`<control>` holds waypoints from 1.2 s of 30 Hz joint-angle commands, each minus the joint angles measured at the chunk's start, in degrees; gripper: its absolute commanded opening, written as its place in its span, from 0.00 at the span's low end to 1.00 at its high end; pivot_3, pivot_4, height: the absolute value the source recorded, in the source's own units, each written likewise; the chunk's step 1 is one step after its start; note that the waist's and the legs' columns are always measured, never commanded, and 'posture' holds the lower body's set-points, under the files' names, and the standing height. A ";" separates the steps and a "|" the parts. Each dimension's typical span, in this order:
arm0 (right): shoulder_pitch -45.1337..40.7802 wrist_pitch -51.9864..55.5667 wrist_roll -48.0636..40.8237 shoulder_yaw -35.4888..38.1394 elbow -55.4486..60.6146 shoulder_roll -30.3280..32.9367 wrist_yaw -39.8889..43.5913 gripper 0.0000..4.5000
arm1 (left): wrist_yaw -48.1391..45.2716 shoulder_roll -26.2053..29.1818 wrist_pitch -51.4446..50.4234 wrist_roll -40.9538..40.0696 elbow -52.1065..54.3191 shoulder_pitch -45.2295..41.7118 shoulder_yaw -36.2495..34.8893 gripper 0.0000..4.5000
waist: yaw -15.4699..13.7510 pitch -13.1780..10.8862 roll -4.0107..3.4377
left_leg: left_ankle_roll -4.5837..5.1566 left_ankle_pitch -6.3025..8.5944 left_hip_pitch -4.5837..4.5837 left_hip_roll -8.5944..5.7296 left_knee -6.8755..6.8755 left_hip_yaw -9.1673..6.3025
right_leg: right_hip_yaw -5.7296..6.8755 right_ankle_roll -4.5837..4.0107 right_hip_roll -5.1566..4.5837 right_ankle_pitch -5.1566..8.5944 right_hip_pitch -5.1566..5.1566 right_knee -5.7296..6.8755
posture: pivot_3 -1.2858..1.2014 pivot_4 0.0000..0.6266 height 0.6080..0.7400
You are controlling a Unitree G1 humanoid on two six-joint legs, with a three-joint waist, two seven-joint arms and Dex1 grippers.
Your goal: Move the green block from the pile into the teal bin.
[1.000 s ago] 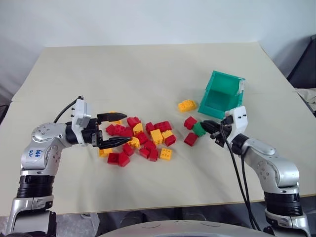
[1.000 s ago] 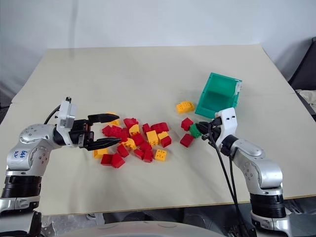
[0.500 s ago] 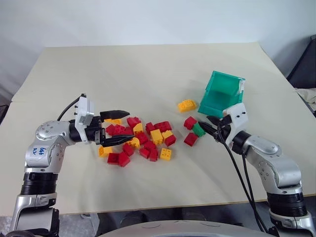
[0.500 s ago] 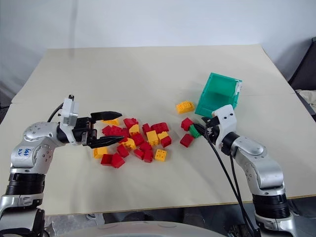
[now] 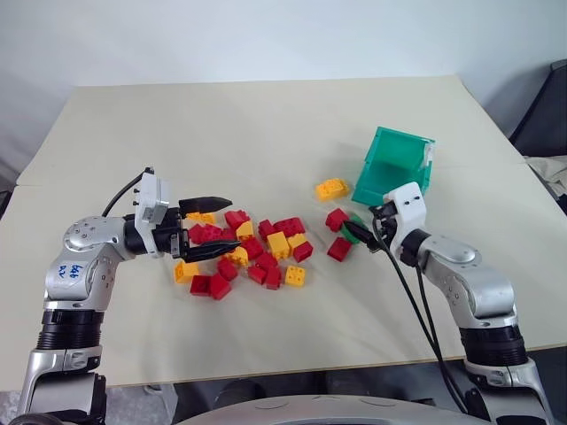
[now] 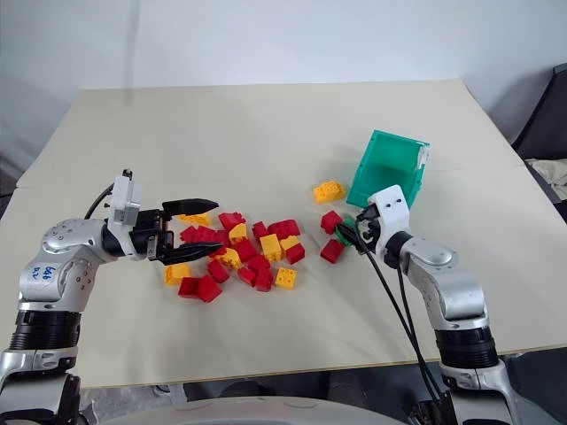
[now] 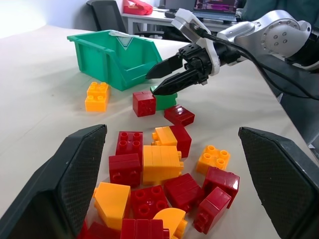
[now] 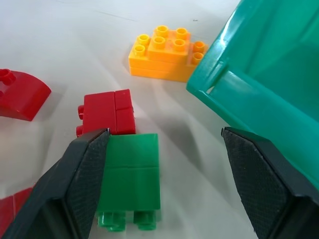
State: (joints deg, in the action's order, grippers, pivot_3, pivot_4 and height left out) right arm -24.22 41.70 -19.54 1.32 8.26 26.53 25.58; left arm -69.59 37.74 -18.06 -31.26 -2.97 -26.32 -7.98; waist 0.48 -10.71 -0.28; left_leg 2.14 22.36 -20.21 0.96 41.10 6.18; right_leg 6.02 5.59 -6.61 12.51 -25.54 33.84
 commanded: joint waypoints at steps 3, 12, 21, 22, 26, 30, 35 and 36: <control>2.11 4.16 -1.24 -1.46 3.33 1.22 2.33 0.83 | 0.48 0.37 1.20 -0.27 1.54 0.31 -1.00 1.00 | -0.23 0.00 0.00 | 0.00 0.00 -0.01 0.00 -0.01 0.00 | 0.00 0.00 0.00 0.00 0.00 -0.02 | 0.52 0.24 1.00; 1.92 2.75 -0.50 -0.87 2.37 0.74 2.60 0.75 | 0.97 -0.05 1.93 -0.03 0.82 -0.21 -0.57 1.00 | -0.23 0.00 0.01 | 0.01 0.01 -0.07 -0.03 -0.02 -0.04 | 0.05 0.00 -0.02 0.00 -0.01 -0.07 | 0.52 0.24 1.00; 1.52 3.52 -1.60 1.19 6.18 2.22 2.98 0.46 | 1.41 -0.58 2.47 0.06 1.00 -0.61 0.10 1.00 | -0.25 0.00 0.00 | 0.01 0.01 -0.08 -0.03 -0.02 -0.03 | 0.05 0.00 -0.02 0.00 -0.01 -0.08 | 0.52 0.24 1.00; 1.26 3.43 -2.08 1.77 7.20 2.36 3.03 0.46 | 1.64 -1.02 2.62 0.09 1.14 -0.93 0.36 1.00 | -0.25 0.00 0.00 | 0.01 0.01 -0.08 -0.03 -0.02 -0.03 | 0.05 0.00 -0.03 0.00 -0.01 -0.08 | 0.52 0.24 1.00; -0.25 4.02 -3.66 4.50 10.26 2.84 2.22 0.46 | 3.01 -2.99 2.90 0.75 1.41 -2.50 1.55 1.00 | -0.26 -0.01 0.00 | 0.01 0.01 -0.09 -0.03 -0.03 -0.04 | 0.06 0.01 -0.02 0.00 -0.02 -0.09 | 0.52 0.24 1.00; -3.81 0.12 -0.74 7.86 8.11 5.92 0.90 0.46 | 5.37 -5.88 4.88 6.04 -0.36 -6.10 6.74 1.00 | -0.49 -0.01 0.00 | 0.02 0.01 -0.10 -0.06 -0.01 -0.04 | 0.06 0.02 -0.04 -0.01 -0.02 -0.08 | 0.52 0.24 1.00; -11.68 -10.41 6.39 7.30 -6.24 7.75 -2.18 0.46 | 12.86 -13.03 4.58 10.62 -3.31 -12.22 10.84 1.00 | -0.28 -0.01 0.01 | 0.07 0.00 -0.11 -0.17 -0.02 0.01 | 0.03 0.11 -0.04 -0.06 0.01 -0.18 | 0.52 0.24 1.00; -12.86 -11.99 7.30 6.97 -8.54 7.70 -2.35 0.46 | 13.96 -13.99 4.71 11.31 -3.82 -12.88 11.09 1.00 | -0.26 -0.01 0.01 | 0.06 0.00 -0.11 -0.17 -0.04 0.02 | 0.03 0.12 -0.03 -0.07 0.01 -0.19 | 0.52 0.24 1.00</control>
State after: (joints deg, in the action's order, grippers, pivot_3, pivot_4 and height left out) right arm -35.94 33.25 -13.95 7.72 1.90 33.47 24.05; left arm -57.71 24.05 -14.19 -21.06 -6.79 -38.14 3.10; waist 0.22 -10.72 -0.27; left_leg 2.20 22.36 -20.33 0.77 41.03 6.22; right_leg 6.06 5.71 -6.61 12.45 -25.55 33.63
